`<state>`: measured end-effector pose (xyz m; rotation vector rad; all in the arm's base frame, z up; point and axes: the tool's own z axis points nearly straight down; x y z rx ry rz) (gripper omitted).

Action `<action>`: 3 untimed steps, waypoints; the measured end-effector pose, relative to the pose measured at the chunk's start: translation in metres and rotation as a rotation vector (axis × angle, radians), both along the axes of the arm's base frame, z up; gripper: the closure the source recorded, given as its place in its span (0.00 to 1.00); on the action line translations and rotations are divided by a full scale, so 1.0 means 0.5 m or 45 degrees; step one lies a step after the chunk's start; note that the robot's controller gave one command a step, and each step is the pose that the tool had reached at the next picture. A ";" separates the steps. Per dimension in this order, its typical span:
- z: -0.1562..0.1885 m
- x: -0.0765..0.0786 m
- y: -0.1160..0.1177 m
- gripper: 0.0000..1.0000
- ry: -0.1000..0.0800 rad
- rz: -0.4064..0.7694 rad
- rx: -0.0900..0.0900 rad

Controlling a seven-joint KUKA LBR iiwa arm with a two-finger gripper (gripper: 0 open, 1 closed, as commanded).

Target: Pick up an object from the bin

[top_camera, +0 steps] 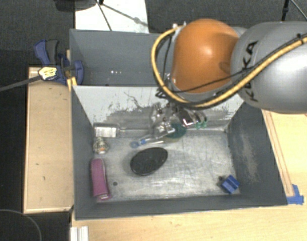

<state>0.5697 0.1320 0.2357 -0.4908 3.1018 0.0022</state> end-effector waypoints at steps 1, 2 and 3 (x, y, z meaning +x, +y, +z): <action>0.001 0.002 -0.003 0.00 -0.002 -0.008 0.000; -0.267 -0.041 -0.046 0.00 0.009 -0.043 -0.003; -0.257 -0.036 -0.044 1.00 -0.002 -0.047 0.000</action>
Offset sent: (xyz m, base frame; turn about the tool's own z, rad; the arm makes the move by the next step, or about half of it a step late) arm 0.0000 0.0000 0.0000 0.0000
